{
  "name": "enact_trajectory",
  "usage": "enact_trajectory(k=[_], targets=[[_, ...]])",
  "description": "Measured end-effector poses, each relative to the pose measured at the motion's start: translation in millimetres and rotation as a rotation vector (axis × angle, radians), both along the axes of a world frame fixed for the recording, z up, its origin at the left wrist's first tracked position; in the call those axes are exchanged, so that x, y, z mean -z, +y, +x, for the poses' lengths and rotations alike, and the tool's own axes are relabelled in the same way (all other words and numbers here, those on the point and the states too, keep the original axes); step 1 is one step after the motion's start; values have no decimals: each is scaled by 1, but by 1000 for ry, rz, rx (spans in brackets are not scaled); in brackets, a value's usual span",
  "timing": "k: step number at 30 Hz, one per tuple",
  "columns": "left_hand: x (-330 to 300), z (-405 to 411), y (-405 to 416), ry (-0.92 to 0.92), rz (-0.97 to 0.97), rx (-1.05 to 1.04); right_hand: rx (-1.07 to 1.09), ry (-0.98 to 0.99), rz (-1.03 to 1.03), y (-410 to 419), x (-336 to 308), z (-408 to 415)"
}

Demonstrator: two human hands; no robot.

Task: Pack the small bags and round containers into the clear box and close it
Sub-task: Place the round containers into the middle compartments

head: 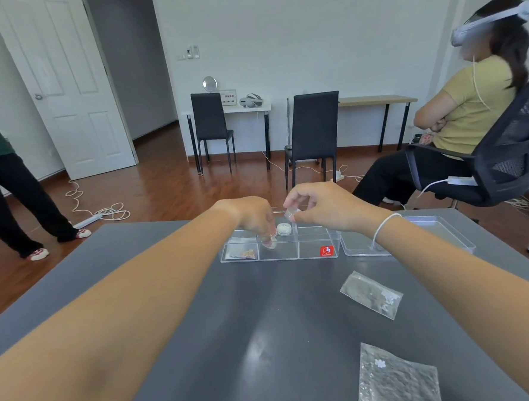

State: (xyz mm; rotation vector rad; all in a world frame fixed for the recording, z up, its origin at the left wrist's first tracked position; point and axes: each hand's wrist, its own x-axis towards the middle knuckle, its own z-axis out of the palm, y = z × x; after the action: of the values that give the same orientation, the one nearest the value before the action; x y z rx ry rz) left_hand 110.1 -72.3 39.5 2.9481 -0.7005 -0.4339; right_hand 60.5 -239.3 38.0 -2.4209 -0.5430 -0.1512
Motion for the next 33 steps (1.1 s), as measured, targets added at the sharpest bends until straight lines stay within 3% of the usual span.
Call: enact_trajectory(k=[13, 21, 33], targets=[[-2, 2, 63, -158, -338, -37, 15, 81, -65, 13, 0, 5], [16, -2, 106, -1, -348, -148, 107, 159, -247, 27, 3, 11], [28, 0, 112, 0, -415, -147, 81, 250, -340, 42, 7, 20]])
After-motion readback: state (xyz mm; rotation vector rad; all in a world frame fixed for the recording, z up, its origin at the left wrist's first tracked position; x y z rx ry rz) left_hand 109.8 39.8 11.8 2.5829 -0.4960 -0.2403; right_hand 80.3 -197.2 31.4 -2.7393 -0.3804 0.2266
